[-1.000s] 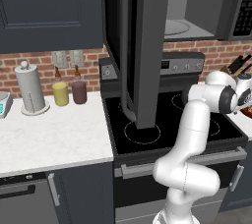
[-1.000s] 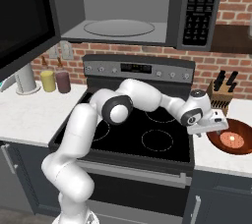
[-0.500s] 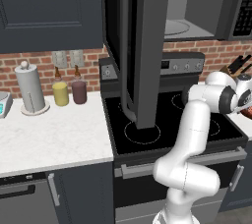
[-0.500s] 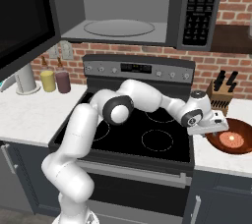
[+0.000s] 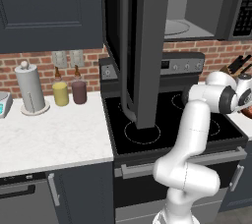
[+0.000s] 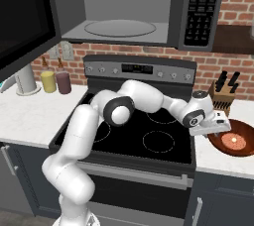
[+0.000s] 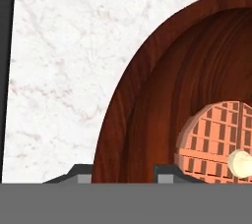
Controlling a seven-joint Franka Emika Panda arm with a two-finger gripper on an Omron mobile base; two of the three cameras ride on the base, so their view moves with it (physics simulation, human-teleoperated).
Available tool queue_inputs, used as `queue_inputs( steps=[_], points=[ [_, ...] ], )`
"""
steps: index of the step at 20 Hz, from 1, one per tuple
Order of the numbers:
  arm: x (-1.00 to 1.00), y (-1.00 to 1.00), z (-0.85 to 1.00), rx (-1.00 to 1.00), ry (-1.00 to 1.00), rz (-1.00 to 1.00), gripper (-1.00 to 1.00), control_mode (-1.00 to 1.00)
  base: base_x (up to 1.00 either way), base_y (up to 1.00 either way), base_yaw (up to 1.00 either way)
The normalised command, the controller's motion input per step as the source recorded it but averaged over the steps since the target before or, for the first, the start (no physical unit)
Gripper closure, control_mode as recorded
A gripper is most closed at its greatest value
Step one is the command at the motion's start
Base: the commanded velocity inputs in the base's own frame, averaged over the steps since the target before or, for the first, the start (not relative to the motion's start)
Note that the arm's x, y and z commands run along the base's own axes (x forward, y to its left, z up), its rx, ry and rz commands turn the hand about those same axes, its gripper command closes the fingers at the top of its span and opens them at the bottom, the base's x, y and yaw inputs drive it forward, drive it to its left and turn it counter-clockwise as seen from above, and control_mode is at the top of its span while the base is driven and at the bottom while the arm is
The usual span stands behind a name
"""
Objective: Open the microwave, place the bowl with waffle inside the microwave, then close the microwave door and turn it on.
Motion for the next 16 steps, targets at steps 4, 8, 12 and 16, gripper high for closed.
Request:
queue_inputs(
  steps=[4,8,12,16],
  points=[
    [-0.02,0.00,0.02,0.00,0.00,0.00,1.00,-1.00,0.00,0.00,0.00],
    [-0.35,0.17,0.26,0.00,-0.05,0.06,1.00,-1.00,0.00,0.00,0.00],
    [-0.53,0.36,0.51,-0.01,-0.16,0.21,1.00,-1.00,0.00,0.00,0.00],
    [-0.53,0.41,0.70,-0.02,-0.15,0.35,1.00,-1.00,0.00,0.00,0.00]
  ],
)
